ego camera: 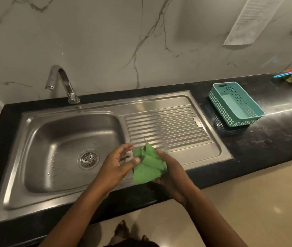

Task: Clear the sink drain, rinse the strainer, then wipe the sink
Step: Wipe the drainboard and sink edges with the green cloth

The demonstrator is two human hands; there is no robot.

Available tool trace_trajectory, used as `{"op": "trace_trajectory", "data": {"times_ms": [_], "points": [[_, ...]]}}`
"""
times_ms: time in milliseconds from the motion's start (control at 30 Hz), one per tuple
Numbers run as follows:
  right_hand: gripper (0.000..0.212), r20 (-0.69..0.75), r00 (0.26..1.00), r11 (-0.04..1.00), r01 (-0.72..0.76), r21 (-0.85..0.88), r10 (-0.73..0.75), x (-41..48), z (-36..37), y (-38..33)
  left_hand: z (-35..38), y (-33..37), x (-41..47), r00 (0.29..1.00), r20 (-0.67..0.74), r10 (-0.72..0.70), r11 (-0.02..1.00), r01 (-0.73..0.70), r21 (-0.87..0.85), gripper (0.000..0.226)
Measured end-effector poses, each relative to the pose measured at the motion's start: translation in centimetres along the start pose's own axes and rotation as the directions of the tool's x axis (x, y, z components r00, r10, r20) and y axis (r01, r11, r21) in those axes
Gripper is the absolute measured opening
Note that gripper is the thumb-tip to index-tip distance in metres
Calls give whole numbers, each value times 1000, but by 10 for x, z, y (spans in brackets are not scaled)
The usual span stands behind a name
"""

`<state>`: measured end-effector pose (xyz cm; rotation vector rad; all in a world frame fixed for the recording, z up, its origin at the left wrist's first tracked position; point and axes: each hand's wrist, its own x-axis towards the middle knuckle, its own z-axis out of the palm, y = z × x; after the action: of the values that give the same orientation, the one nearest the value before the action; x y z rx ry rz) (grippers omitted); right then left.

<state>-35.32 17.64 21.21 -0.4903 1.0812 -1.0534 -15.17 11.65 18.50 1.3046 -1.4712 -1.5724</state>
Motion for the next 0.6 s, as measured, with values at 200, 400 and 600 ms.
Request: {"op": "trace_trajectory", "data": {"times_ms": [200, 400, 600], "points": [[55, 152, 988, 1000, 20, 16, -22, 5, 20, -18, -11, 7, 14, 992, 124, 10, 992, 5, -125, 53], [49, -25, 997, 994, 69, -88, -71, 10, 20, -17, -21, 2, 25, 996, 73, 55, 992, -47, -114, 34], [44, -212, 963, 983, 148, -106, -167, 20, 15, -8, -26, -1, 21, 997, -10, 75, 989, -76, -130, 13]]}}
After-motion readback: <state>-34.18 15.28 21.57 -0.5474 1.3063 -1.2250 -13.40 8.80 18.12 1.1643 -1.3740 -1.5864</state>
